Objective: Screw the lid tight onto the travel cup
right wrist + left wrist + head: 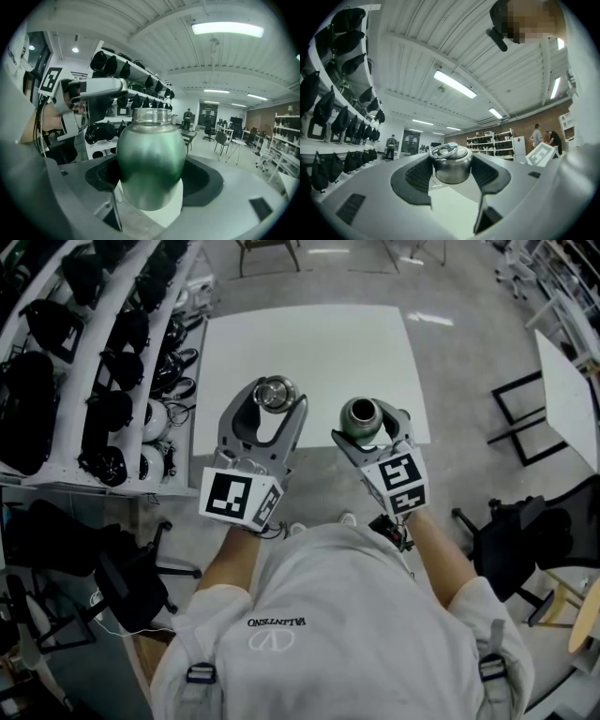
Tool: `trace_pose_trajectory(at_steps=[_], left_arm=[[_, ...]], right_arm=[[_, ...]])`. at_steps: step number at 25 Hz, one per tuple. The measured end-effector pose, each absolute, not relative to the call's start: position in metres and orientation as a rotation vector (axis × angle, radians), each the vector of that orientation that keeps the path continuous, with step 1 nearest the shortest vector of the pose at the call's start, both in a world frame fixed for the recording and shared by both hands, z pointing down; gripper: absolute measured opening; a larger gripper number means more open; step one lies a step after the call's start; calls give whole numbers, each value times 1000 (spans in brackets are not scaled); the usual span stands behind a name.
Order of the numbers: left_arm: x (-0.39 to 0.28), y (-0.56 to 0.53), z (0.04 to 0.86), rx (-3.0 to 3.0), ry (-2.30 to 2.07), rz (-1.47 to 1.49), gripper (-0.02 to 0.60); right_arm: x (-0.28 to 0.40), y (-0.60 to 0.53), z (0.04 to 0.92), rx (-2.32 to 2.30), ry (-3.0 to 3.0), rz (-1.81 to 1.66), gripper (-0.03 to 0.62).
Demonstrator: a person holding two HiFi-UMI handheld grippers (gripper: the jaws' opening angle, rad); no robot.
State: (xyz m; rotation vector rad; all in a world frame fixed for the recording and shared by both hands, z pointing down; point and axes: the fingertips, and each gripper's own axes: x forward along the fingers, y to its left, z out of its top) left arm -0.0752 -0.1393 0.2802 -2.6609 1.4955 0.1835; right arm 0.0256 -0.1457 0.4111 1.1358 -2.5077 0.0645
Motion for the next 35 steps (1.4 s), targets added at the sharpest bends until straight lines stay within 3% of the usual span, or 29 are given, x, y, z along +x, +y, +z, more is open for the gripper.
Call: trace_pose_trajectory(at_steps=[15, 35], left_arm=[[6, -124, 305, -2879, 1160, 5, 258], [11, -127, 341, -2933, 1114, -144, 264]], right_arm=[[-13, -129, 420, 1011, -2531, 58, 385], [-21, -131, 424, 992, -2551, 99, 385]])
